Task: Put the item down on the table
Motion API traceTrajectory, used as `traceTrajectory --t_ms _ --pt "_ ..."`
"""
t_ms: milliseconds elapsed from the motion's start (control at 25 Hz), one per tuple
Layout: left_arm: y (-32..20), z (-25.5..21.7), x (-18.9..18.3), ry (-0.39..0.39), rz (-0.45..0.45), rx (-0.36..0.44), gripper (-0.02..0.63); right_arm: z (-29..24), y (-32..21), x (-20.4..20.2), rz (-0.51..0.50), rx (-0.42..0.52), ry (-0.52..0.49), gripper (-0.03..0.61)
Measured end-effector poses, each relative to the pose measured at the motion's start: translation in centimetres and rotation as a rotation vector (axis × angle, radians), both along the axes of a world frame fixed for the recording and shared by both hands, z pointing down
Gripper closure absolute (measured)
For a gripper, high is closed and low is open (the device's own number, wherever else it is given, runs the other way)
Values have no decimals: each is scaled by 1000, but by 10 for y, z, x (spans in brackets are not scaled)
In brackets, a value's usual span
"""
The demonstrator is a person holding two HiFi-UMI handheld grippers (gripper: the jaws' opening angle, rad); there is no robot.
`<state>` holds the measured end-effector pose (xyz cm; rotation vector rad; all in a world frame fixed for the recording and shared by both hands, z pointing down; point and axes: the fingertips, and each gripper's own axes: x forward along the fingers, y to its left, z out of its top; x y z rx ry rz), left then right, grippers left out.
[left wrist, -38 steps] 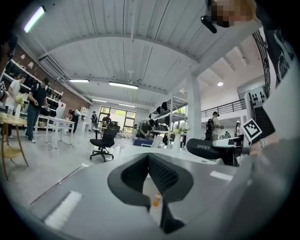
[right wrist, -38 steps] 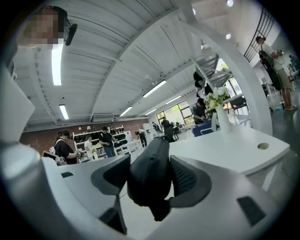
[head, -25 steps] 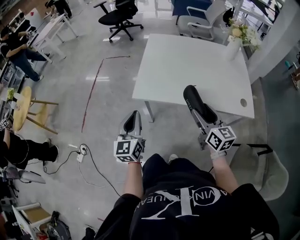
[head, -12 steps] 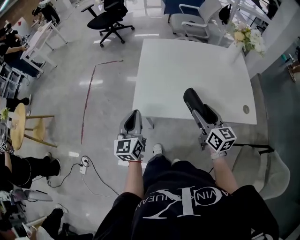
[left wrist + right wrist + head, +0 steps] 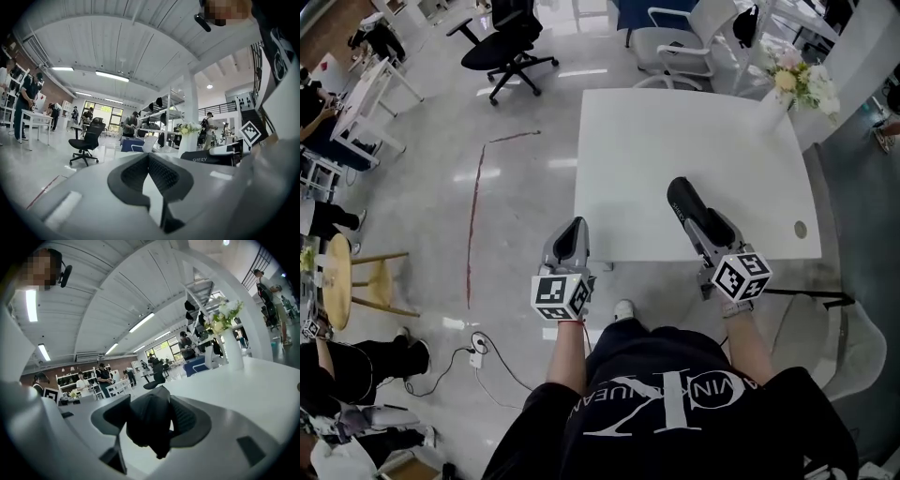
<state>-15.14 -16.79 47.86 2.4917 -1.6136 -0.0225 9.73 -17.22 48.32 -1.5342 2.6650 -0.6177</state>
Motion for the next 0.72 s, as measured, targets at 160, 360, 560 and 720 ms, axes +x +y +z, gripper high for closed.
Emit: traceTrajectory --t_ms 160,360,560,720 --pt "-21 1 -8 0 27 -2 603 4 -17 -14 10 -5 4 307" --pt "-36 7 -17 -12 53 -1 603 14 -29 -28 17 -24 18 307" --pt "-46 17 -19 9 55 -29 603 26 -35 -34 6 -56 52 307" --pt "-59 22 -12 10 64 -43 603 35 -50 -32 5 -78 66 307"
